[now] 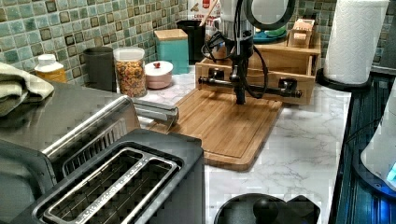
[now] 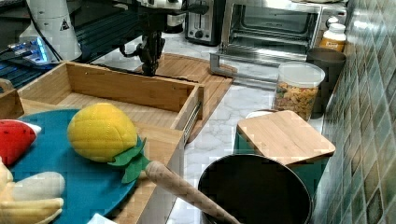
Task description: Close the drawer.
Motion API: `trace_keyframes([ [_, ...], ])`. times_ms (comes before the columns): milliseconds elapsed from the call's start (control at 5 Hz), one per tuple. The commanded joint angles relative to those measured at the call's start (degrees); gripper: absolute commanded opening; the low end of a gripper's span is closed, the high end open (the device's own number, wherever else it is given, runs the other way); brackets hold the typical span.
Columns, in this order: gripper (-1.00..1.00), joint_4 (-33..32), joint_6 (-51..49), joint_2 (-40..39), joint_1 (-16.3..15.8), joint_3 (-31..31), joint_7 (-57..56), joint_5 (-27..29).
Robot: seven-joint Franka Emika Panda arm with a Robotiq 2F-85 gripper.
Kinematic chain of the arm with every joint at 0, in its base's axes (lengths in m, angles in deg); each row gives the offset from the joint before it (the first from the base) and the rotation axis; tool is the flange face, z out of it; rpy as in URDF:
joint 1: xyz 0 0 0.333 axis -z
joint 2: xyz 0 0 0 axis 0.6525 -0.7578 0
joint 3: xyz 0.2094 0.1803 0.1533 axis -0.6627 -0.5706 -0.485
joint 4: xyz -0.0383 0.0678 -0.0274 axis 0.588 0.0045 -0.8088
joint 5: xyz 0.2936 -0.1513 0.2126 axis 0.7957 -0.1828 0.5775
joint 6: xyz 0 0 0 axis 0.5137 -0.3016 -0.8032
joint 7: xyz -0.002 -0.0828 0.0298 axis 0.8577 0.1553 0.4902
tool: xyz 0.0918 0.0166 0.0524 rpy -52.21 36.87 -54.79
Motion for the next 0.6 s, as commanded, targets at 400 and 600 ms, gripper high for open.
trace_keyframes([
  [400,-1.00,20.38,-2.02,-8.20,9.42,10.77,-19.84,11.73],
  [600,-1.00,24.71,-4.49,-9.32,11.36,12.68,-22.21,13.39],
])
